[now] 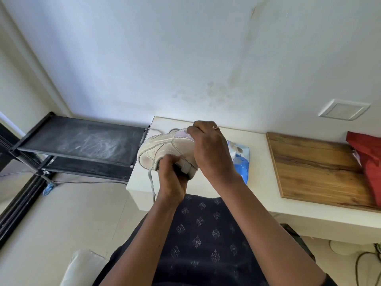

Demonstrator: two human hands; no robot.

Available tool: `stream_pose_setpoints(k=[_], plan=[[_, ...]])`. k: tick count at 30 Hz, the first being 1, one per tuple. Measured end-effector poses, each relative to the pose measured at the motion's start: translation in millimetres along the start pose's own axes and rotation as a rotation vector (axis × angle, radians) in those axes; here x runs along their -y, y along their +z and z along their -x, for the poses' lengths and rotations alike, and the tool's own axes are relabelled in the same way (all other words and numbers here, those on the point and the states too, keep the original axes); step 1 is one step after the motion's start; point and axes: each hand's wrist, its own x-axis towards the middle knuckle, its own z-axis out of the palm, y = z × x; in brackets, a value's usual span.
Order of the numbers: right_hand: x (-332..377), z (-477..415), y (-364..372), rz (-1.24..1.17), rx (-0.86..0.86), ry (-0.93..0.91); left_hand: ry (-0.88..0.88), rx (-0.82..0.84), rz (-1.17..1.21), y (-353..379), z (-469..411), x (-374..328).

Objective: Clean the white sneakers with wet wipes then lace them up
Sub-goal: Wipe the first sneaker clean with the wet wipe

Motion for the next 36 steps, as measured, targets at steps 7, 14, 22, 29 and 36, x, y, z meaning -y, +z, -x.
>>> stream_pose_setpoints(k=[7, 14, 22, 29, 36], plan=[[17.8, 34.5, 3.2, -0.058, 0.012, -0.161, 0.014, 0.128, 0.080, 5.1, 2.3, -4.2], [2.9, 8.8, -4.3, -0.026, -0.114, 0.002, 0.039, 0.063, 0.135, 6.3, 1.6, -5.5], [-2.3, 30.2, 7.9, -0.224, -0.177, 0.324, -0.032, -0.177, 0.327, -3.0, -4.9, -12.4], [10.0, 25.5, 12.9, -0.297, -0.332, 0.393, -0.069, -0.107, 0.371, -2.6, -9.2, -14.3], [21.5, 25.1, 19.9, -0.215, -0.328, 0.242, -0.219, 0.134, 0.219, 0.6, -1.4, -7.1]])
